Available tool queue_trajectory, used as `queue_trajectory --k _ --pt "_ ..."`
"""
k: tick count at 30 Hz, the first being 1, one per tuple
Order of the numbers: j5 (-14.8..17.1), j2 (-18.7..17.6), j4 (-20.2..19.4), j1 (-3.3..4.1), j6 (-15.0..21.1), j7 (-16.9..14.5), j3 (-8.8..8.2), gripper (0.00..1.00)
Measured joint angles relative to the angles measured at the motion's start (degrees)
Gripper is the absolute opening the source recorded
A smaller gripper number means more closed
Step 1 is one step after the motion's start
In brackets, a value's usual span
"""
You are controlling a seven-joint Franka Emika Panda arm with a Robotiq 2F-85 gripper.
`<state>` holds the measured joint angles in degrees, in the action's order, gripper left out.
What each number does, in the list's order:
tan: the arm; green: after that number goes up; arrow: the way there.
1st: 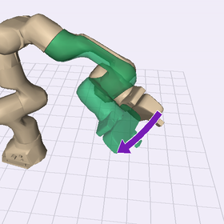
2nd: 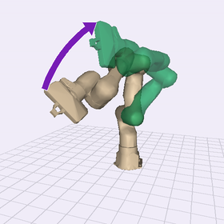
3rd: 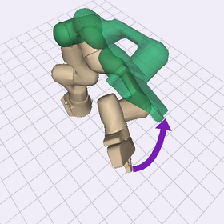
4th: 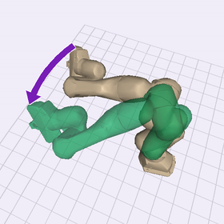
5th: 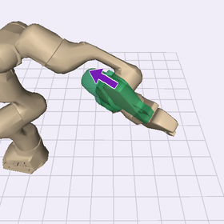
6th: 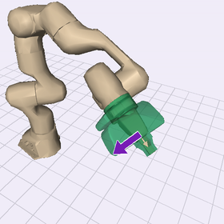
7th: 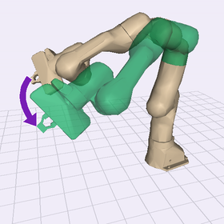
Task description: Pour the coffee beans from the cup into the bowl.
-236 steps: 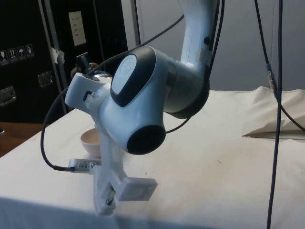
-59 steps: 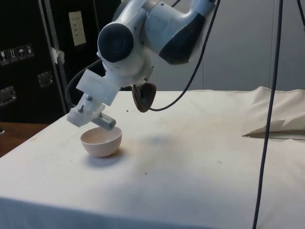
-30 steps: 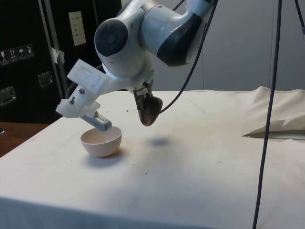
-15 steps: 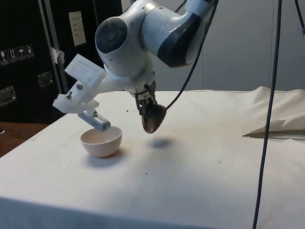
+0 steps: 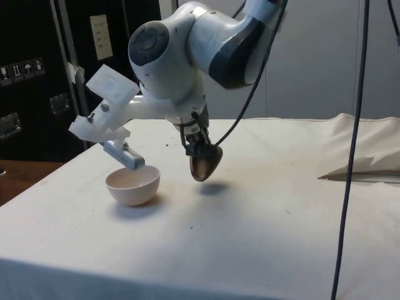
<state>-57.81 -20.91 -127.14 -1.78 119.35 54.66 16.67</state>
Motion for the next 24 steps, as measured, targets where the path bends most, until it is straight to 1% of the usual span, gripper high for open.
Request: queue_trajectory --k 3,10,12,19,20,24 --pt "0.40 0.23 -0.29 -0.06 0.57 -0.23 -0.29 0.00" --pt "3.09 2.18 -1.95 -0.11 3.38 -1.89 -1.78 0.00" --pt "3.09 2.18 -1.95 -0.11 3.38 -1.89 -1.78 0.00" --pt "5.50 3.21 -2.58 -0.11 5.04 -2.92 -2.81 0.00" --pt "6.13 3.38 -2.75 -0.11 5.73 -3.21 -3.09 0.00" --pt "6.76 3.50 -2.98 -0.11 6.70 -3.27 -3.44 0.00"
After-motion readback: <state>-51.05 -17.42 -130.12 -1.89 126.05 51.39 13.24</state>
